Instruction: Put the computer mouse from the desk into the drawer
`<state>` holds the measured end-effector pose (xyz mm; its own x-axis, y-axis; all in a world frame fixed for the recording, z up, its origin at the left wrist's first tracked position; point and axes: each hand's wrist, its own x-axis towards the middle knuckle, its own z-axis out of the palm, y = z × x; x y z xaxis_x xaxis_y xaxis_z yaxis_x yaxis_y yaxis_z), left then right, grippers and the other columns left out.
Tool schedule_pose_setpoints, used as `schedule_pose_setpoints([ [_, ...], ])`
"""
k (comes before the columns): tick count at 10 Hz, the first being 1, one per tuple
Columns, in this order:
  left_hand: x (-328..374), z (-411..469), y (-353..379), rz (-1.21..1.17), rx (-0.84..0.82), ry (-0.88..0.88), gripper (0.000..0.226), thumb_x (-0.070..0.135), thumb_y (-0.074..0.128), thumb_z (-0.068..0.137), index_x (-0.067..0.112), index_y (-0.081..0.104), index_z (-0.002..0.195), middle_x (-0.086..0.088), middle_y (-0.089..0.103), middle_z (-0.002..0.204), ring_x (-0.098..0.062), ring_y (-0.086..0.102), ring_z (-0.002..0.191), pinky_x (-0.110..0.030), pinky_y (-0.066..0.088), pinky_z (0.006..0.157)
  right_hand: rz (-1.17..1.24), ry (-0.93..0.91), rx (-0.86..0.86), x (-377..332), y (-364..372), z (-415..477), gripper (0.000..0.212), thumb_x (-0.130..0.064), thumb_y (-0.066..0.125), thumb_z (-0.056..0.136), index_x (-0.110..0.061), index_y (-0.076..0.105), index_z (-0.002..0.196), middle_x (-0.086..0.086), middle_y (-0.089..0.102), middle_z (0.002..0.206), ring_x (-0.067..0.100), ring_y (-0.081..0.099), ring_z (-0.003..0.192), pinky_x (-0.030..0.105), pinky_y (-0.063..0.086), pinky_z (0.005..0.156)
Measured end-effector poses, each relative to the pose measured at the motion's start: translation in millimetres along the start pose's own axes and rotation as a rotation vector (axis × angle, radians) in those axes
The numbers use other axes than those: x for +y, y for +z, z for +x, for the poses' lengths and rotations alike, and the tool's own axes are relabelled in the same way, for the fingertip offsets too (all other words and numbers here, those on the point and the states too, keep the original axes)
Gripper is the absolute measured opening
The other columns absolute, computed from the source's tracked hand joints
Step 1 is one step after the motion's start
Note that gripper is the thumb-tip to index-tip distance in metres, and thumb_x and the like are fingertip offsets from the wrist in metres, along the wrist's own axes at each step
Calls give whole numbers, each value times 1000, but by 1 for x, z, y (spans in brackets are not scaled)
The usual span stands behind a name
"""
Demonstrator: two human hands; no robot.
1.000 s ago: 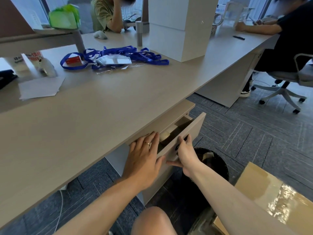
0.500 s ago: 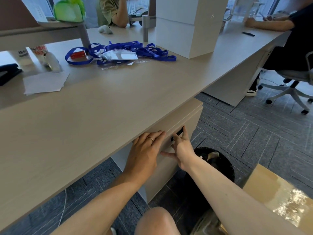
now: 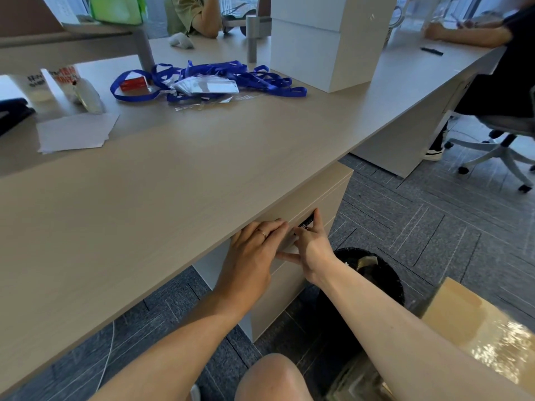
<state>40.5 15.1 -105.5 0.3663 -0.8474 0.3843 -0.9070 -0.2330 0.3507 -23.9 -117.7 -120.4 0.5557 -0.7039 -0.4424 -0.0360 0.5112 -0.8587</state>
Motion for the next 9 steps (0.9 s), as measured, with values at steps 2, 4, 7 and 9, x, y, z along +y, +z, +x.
schedule_pose_setpoints([
  [2, 0, 0, 0, -3, -18, -3, 83, -12, 74, 67, 17, 53, 142, 5, 57, 142, -17, 48, 120, -28, 30, 93, 5, 15, -1, -2, -1, -1, 83, 0, 42, 102, -39, -1, 161, 18, 39, 159, 34, 41, 144, 52, 62, 79],
  [4, -1, 1, -2, 40, -31, 2, 85, -14, 73, 65, 16, 54, 142, 3, 57, 142, -20, 49, 120, -30, 33, 92, -15, 29, -2, -3, -1, -1, 87, 3, 40, 99, -45, 0, 159, 14, 38, 161, 36, 44, 142, 51, 63, 76],
  [7, -3, 7, -9, 4, -56, 11, 81, -18, 65, 75, 20, 50, 145, 5, 53, 144, -20, 45, 126, -37, 40, 104, -254, 63, 33, -25, -31, -52, 82, -7, 47, 101, -43, 4, 160, 6, 36, 163, 36, 36, 145, 57, 59, 87],
  [9, 23, 16, -48, 72, -397, -14, 69, 17, 67, 90, 12, 34, 151, -8, 39, 155, -27, 34, 140, -38, 32, 115, -483, 3, 84, -58, -82, -122, 82, -28, 60, 99, -38, 7, 161, 4, 32, 162, 33, 51, 128, 55, 56, 93],
])
